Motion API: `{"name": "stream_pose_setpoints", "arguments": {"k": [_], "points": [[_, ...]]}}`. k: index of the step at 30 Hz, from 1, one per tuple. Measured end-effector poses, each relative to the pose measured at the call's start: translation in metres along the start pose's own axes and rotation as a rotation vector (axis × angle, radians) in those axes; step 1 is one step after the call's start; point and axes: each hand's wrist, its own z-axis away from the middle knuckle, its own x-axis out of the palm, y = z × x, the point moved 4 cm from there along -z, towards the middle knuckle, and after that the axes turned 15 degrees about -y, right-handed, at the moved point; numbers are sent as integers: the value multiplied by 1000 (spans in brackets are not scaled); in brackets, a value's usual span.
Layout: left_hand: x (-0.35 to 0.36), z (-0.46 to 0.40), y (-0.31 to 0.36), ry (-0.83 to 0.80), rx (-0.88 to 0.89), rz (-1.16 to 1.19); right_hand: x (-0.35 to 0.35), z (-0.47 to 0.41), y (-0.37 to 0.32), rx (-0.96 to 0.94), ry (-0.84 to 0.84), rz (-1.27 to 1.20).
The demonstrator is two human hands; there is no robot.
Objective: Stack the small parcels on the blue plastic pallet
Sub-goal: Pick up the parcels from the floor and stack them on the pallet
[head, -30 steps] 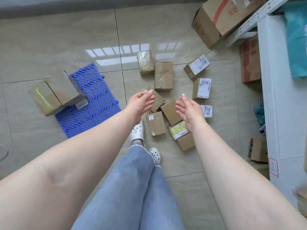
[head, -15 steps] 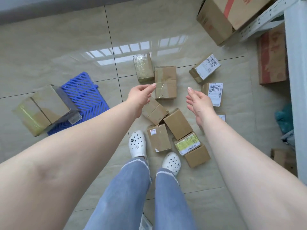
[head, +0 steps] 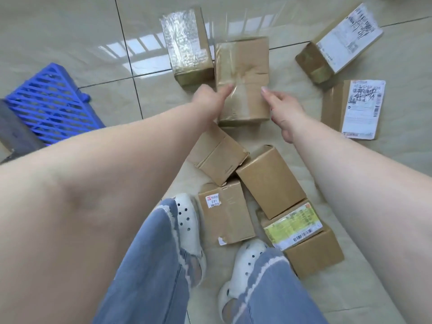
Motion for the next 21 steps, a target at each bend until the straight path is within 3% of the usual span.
{"name": "stream_pose_setpoints", "arguments": {"k": [9, 16, 21], "points": [[15, 19, 20, 9, 31, 201, -1, 10, -12, -21, 1, -249], [8, 113, 34, -95, 110, 533, 3, 100, -39, -1, -152, -463], [1, 195, 31, -157, 190, 555, 26, 181, -64, -14, -197, -383]]}}
